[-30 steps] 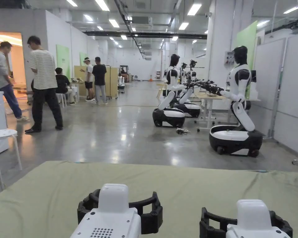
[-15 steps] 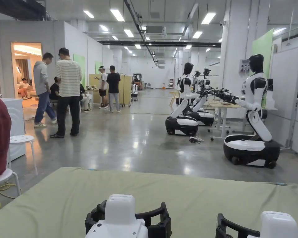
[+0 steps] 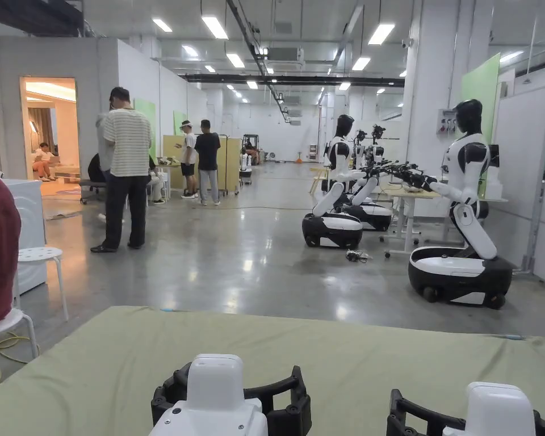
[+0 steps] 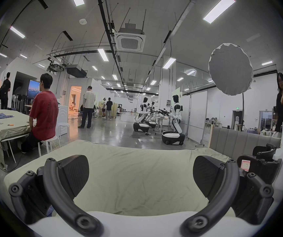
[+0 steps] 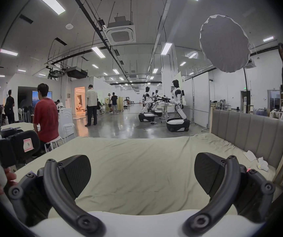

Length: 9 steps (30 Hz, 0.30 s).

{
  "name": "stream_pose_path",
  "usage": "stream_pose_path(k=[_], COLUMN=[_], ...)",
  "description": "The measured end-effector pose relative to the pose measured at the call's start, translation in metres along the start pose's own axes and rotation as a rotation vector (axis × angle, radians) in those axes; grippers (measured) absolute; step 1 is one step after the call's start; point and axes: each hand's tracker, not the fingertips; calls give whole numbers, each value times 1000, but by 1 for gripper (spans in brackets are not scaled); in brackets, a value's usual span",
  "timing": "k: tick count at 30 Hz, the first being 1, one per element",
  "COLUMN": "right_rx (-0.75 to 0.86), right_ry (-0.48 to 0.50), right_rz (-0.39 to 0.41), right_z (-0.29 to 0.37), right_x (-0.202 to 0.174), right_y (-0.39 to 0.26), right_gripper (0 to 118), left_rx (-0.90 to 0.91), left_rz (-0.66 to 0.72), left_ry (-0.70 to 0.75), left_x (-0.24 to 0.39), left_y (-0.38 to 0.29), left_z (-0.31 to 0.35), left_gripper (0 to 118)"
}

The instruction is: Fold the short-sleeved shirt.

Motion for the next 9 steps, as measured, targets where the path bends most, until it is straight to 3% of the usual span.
stream_pose_path(k=[6, 9], right_rx=[-5, -30], right_ry=[-5, 53], right_rz=[42, -43], right_z=[-2, -1], right_x=[0, 6], right_y=[-6, -4], right_gripper=[118, 118], left_rx=[-9, -12], left_rz=[-2, -6], left_ry=[1, 3], left_x=[0, 0], left_y=[-3, -4], left_z=[-1, -1], left_gripper=[118, 118])
